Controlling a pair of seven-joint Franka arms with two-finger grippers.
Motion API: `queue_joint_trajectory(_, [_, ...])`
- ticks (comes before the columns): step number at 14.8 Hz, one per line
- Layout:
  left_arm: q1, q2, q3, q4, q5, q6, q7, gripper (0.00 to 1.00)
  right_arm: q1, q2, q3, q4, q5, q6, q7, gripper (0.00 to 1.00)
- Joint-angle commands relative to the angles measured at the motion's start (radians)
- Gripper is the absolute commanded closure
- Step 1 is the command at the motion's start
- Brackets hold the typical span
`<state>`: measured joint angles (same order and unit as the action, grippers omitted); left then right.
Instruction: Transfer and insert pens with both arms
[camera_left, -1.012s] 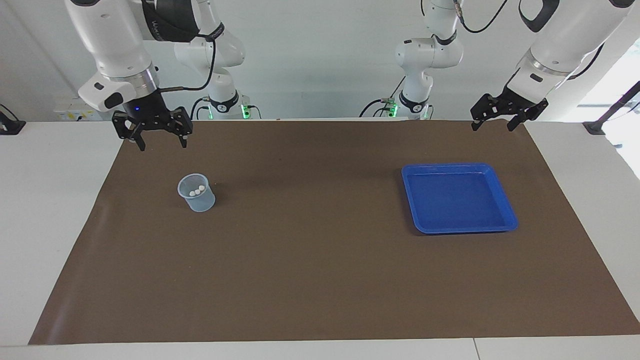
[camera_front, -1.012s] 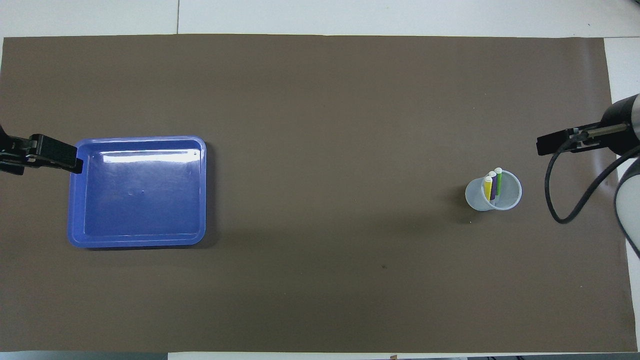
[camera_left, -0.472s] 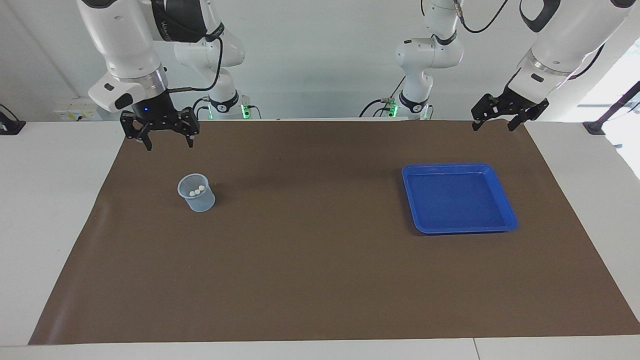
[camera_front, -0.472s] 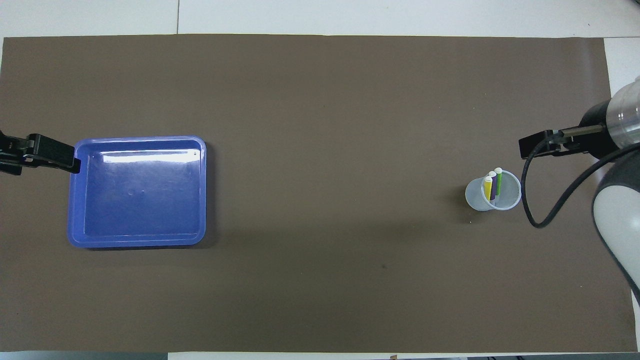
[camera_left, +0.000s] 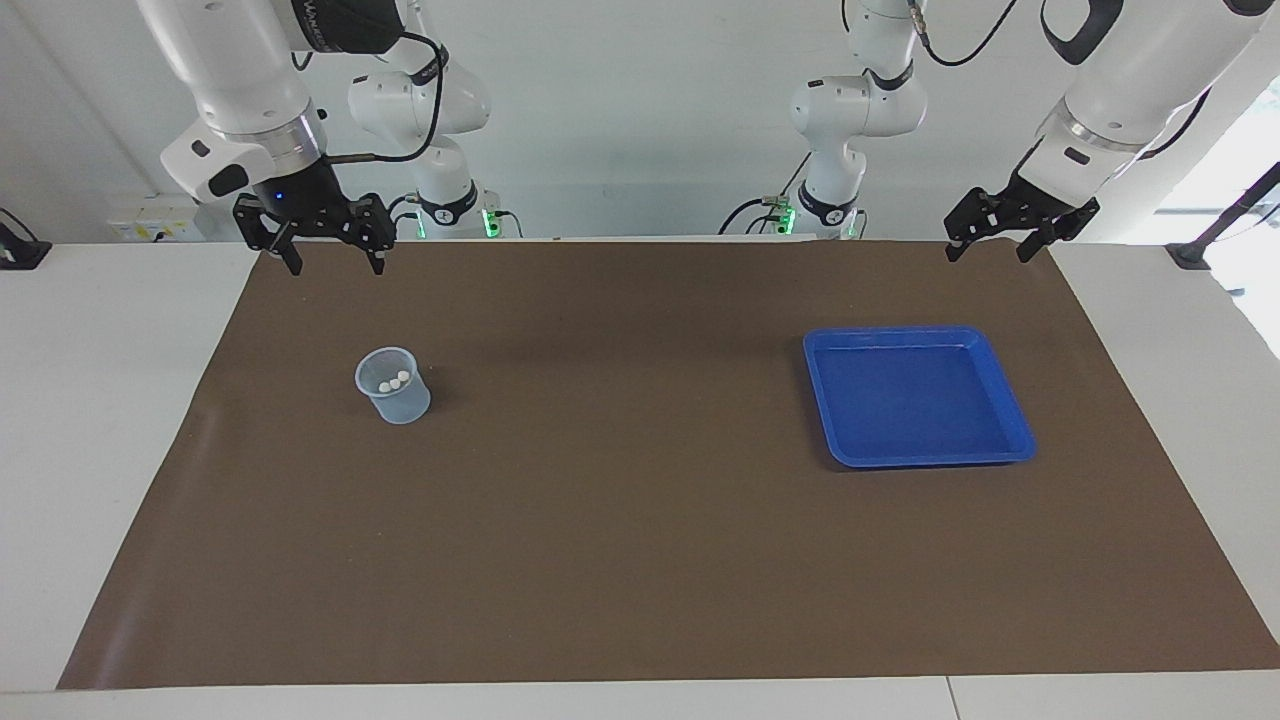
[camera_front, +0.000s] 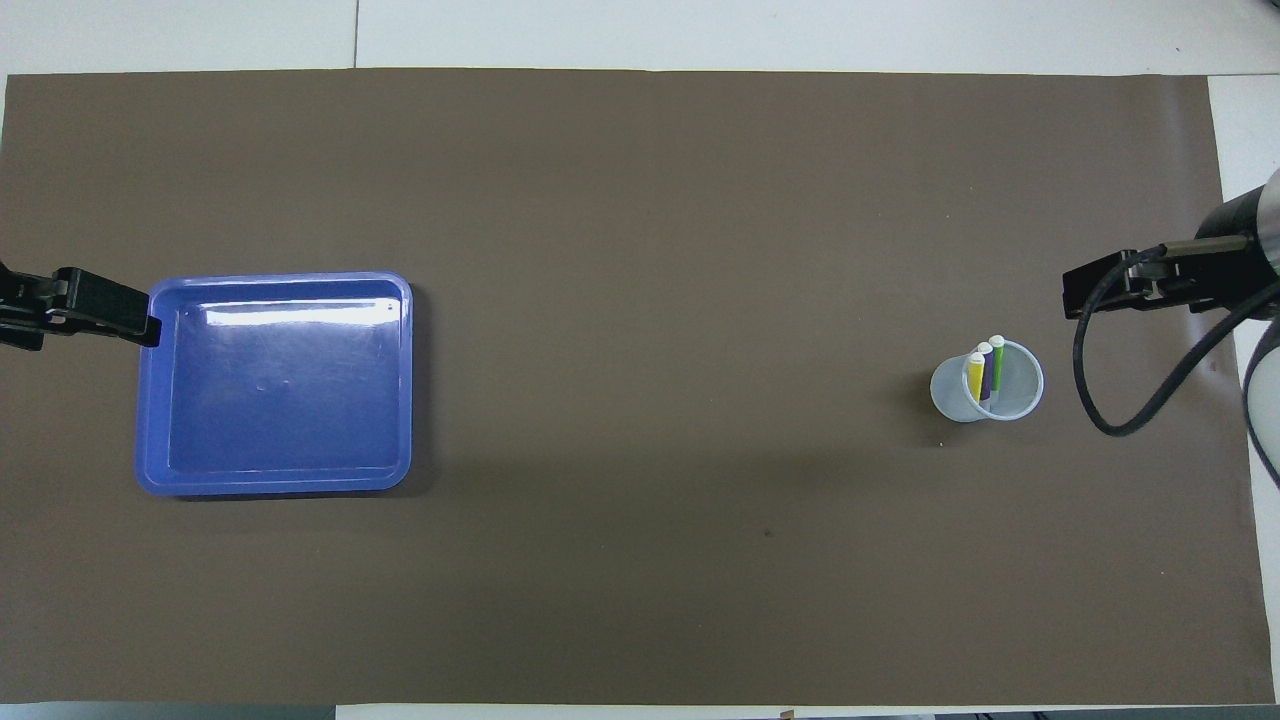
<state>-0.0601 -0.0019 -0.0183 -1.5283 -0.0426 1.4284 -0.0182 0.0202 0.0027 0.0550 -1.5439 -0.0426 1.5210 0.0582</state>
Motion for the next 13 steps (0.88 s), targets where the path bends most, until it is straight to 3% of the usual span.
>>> queue_joint_trajectory(1, [-0.001,-0.018,0.008,-0.019,-0.002,0.01,0.004,0.0,-0.013,0.022,0.005,0.034,0.024,-0.031,0.017,0.0])
queue_joint_trajectory(13, [-0.001,-0.02,0.008,-0.026,-0.002,0.024,0.003,0.0,-0.023,-0.036,0.003,-0.036,0.055,-0.045,0.014,0.0])
